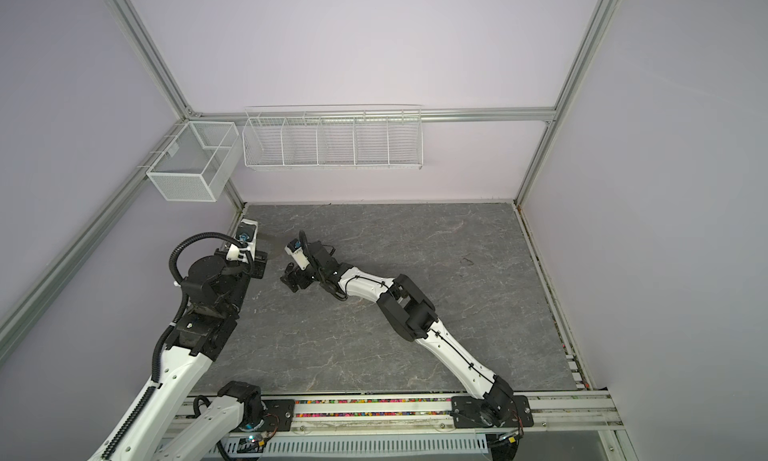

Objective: Put the keys on the keyring
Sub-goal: 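Lift the plate with the left gripper while right gripper moves toward the black-tagged key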

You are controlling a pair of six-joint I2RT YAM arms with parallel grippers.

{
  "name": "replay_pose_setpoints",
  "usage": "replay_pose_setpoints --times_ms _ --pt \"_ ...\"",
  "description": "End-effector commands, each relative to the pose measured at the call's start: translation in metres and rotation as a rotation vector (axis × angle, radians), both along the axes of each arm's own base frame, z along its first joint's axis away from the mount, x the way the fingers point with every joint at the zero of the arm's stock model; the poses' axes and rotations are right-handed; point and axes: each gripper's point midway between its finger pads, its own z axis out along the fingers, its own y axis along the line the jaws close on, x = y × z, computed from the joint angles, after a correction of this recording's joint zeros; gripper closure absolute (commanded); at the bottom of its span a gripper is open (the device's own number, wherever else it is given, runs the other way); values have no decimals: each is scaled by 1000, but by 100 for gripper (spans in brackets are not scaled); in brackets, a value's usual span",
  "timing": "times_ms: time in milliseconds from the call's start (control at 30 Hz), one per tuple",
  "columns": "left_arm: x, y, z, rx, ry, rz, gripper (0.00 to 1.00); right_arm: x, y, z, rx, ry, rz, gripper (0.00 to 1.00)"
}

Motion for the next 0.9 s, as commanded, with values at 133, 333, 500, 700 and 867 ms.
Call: replay_pose_setpoints --times_ms 133,333,500,700,867 --pt "-12 -5 24 -20 -40 -54 100 7 6 -18 -76 -39 -73 10" --pt "-20 -9 25 -21 -43 -92 100 11 12 -26 -80 -38 -104 15" --pt "-23 -13 22 -17 -36 -119 100 1 16 -41 -106 60 -73 22" --pt "-23 -16 15 -17 -25 -133 100 -18 -4 -72 -231 162 -56 29" --pt "-22 -19 10 -31 -20 -146 100 -31 -26 -85 -333 172 -56 39"
